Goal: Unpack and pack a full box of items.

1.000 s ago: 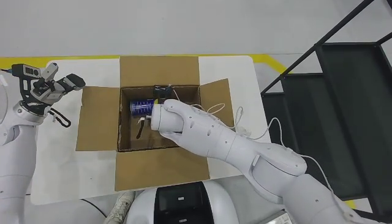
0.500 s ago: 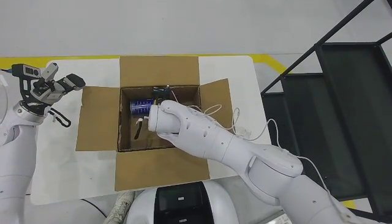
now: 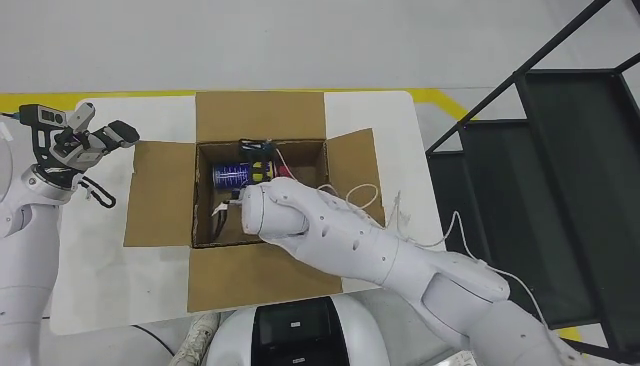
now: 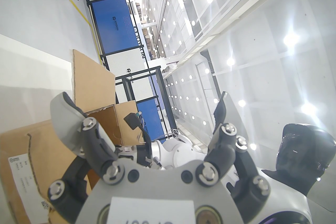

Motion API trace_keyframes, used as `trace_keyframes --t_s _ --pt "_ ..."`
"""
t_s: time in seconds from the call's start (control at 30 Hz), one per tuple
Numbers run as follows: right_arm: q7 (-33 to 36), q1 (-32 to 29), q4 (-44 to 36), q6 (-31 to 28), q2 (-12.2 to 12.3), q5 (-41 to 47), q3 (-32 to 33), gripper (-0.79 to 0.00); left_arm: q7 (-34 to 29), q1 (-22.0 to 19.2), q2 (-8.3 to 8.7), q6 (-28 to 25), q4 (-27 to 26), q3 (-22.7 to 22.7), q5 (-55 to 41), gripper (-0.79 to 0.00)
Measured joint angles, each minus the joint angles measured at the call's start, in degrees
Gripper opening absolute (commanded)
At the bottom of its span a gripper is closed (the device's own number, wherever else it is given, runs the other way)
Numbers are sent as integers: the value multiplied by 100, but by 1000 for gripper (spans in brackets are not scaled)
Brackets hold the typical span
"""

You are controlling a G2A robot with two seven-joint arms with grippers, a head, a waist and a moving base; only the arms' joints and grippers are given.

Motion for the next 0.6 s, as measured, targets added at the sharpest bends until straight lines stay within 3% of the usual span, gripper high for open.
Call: trace_keyframes --t_s 0.2,0.6 --pt "744 -438 -1271 -1 479 -1021 482 -785 0 0 0 0 0 0 0 0" --pt "1208 -1690 -3314 -527 1466 -1492 1814 -785 0 0 0 0 0 0 0 0"
